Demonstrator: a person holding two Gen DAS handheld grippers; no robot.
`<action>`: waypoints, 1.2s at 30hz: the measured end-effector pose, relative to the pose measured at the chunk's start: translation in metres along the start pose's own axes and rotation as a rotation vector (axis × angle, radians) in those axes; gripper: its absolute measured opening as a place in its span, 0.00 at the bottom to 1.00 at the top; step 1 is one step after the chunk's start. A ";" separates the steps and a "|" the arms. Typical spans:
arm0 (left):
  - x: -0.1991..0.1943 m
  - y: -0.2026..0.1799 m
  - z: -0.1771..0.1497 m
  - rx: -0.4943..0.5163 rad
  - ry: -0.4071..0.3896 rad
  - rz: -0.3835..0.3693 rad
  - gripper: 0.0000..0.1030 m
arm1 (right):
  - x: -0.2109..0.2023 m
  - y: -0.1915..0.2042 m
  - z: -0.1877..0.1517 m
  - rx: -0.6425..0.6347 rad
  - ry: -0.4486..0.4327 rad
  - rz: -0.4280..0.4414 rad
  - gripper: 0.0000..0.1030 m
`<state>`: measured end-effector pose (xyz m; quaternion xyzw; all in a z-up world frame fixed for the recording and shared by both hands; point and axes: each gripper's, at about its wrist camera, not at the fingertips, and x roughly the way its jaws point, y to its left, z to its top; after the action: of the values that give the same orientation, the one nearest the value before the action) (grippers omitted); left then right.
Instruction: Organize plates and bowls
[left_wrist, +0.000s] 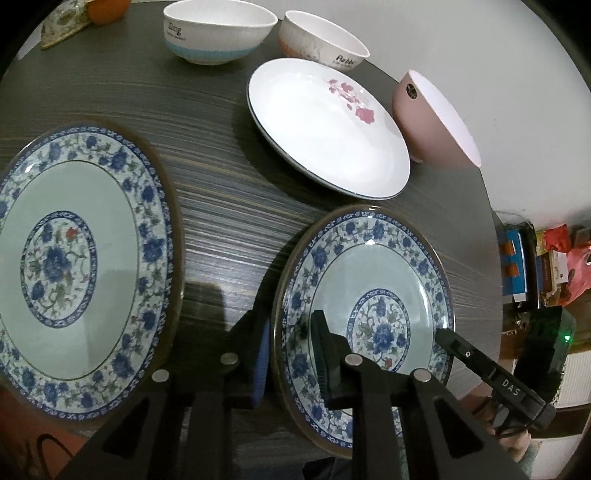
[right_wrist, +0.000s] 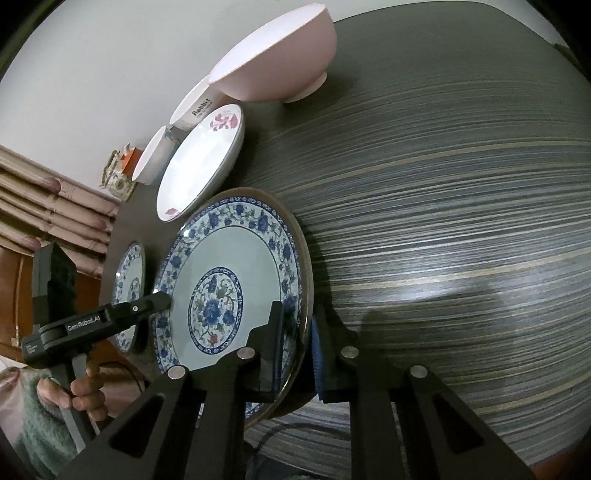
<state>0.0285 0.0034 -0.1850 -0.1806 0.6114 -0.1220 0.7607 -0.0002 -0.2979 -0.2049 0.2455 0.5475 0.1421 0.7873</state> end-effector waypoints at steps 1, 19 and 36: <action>-0.003 0.001 -0.001 0.001 -0.003 -0.003 0.20 | 0.000 0.000 -0.001 0.000 0.002 0.001 0.14; -0.040 0.015 -0.006 0.008 -0.069 -0.003 0.20 | -0.010 0.027 -0.009 -0.047 -0.008 0.041 0.14; -0.085 0.056 0.004 -0.042 -0.187 -0.011 0.20 | -0.009 0.077 -0.015 -0.095 -0.046 0.045 0.14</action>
<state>0.0115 0.0895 -0.1326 -0.2102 0.5393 -0.0960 0.8098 -0.0135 -0.2345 -0.1607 0.2231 0.5163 0.1798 0.8070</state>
